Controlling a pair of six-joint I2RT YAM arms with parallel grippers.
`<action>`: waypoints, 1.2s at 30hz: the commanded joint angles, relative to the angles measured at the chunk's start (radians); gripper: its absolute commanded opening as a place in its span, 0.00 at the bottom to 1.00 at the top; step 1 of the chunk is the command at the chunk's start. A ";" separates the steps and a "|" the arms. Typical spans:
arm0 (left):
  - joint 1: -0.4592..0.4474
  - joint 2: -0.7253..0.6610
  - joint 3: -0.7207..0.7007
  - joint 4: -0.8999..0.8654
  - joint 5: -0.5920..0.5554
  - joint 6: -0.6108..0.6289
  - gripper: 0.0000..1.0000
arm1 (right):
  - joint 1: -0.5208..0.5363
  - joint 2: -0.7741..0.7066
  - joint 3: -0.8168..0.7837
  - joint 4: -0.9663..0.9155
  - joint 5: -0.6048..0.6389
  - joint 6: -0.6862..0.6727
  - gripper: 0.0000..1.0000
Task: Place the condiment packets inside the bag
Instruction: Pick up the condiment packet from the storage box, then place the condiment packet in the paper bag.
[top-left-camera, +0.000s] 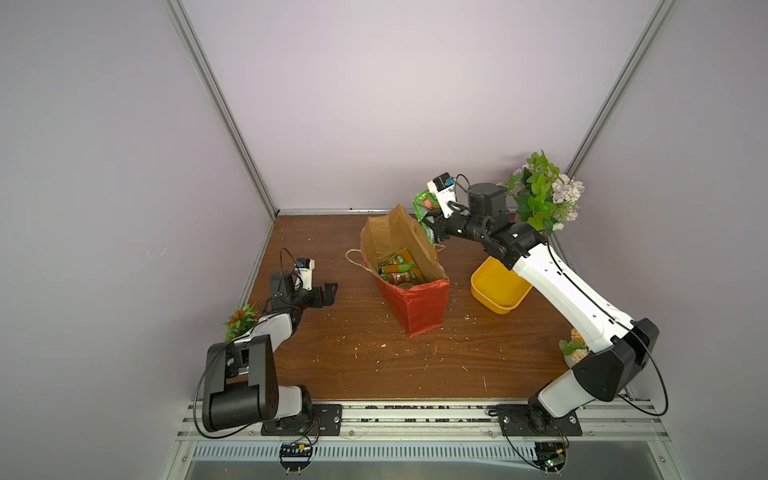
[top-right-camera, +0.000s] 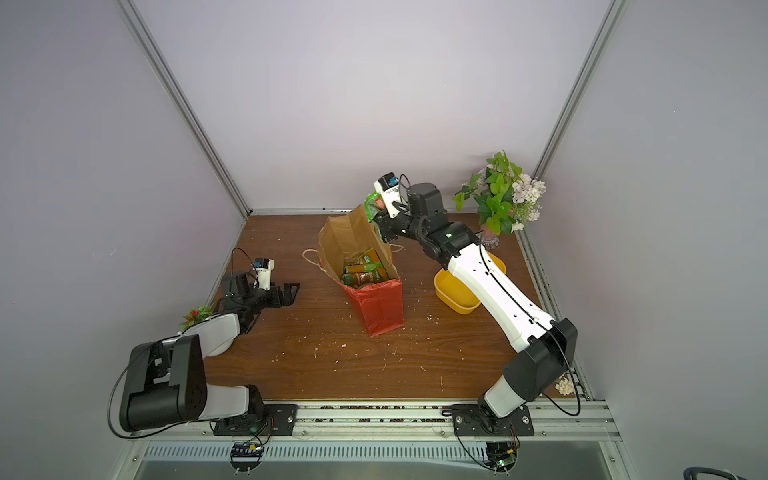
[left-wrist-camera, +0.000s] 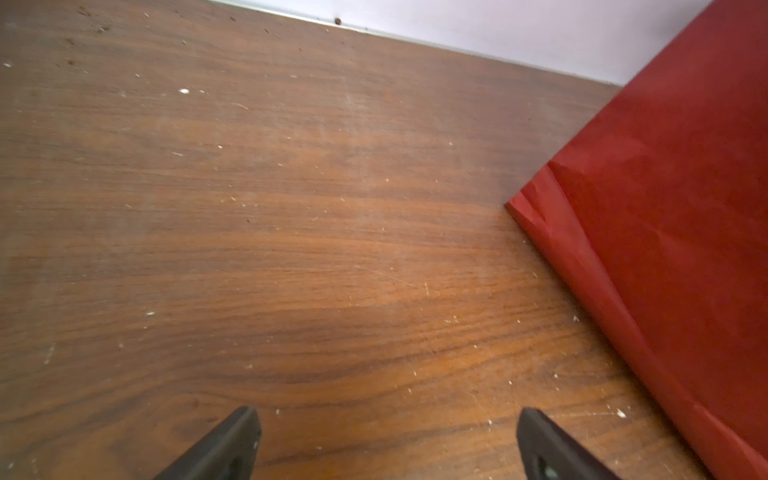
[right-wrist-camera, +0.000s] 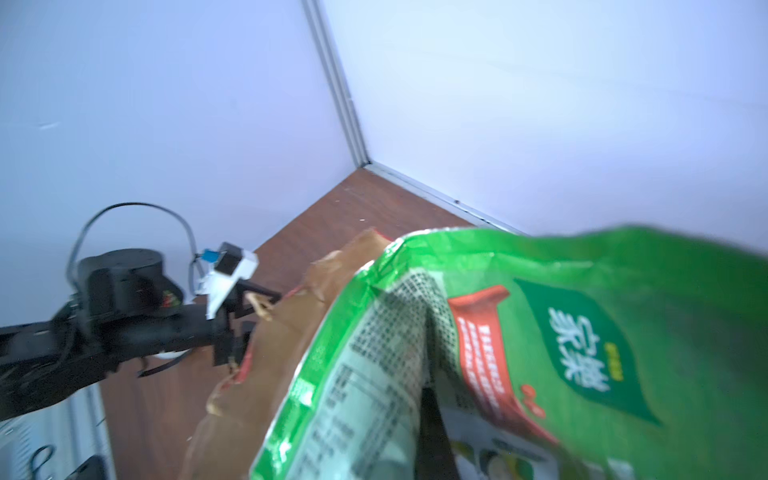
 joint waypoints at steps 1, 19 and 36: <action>0.025 -0.027 -0.022 0.036 -0.025 -0.018 1.00 | 0.038 0.067 0.093 -0.037 -0.095 -0.003 0.00; 0.028 -0.132 -0.081 0.071 -0.040 -0.027 0.99 | 0.106 0.013 -0.041 0.032 -0.063 0.039 0.57; 0.026 -0.166 -0.160 0.231 -0.131 -0.096 0.99 | 0.000 -0.508 -0.654 0.337 0.361 0.042 0.99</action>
